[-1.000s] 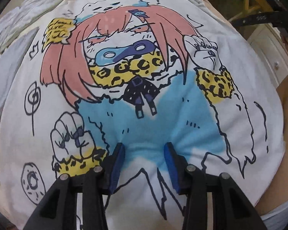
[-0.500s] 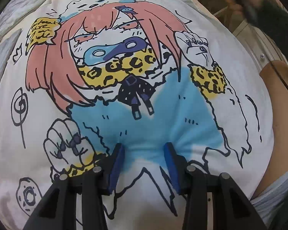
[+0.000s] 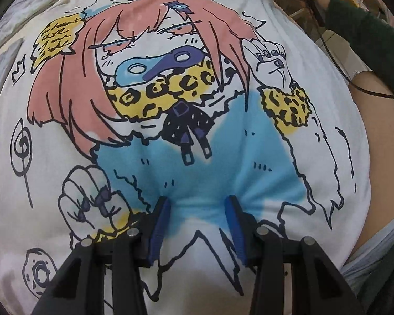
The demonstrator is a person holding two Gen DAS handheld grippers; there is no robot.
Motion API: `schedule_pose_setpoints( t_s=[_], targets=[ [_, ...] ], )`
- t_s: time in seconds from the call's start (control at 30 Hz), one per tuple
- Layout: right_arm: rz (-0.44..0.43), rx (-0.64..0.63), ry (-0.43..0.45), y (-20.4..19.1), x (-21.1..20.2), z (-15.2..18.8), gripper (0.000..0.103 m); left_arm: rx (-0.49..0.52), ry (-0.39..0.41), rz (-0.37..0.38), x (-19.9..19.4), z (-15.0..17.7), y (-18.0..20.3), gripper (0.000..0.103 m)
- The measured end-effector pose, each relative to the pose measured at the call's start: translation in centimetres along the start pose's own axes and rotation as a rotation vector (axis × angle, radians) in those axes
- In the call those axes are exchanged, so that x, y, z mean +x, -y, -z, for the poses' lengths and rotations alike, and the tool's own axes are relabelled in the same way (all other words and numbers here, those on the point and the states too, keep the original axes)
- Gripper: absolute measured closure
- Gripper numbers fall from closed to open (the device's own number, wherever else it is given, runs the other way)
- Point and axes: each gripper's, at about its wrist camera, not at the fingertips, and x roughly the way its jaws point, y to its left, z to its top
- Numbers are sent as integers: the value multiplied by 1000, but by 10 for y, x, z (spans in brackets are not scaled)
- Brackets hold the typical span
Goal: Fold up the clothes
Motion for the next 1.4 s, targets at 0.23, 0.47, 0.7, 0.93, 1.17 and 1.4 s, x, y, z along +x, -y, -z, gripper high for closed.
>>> schedule_pose_setpoints(
  t_s=[0.23, 0.47, 0.7, 0.93, 1.17, 1.4],
  targets=[
    [-153, 67, 104, -20, -32, -32, 79, 5, -1, -1, -1, -2, 5, 58],
    [72, 222, 35, 25, 7, -42, 73, -1, 14, -7, 3, 7, 24, 58],
    [0, 179, 149, 7, -1, -37, 0, 1, 13, -10, 2, 5, 25, 58],
    [150, 117, 90, 6, 23, -46, 0, 1, 16, -4, 19, 11, 53, 58],
    [30, 202, -5, 29, 52, -63, 88, 2, 21, -4, 20, 12, 56, 58],
    [-64, -61, 444, -24, -100, -29, 92, 5, 40, -7, 22, 15, 60, 58]
  ],
)
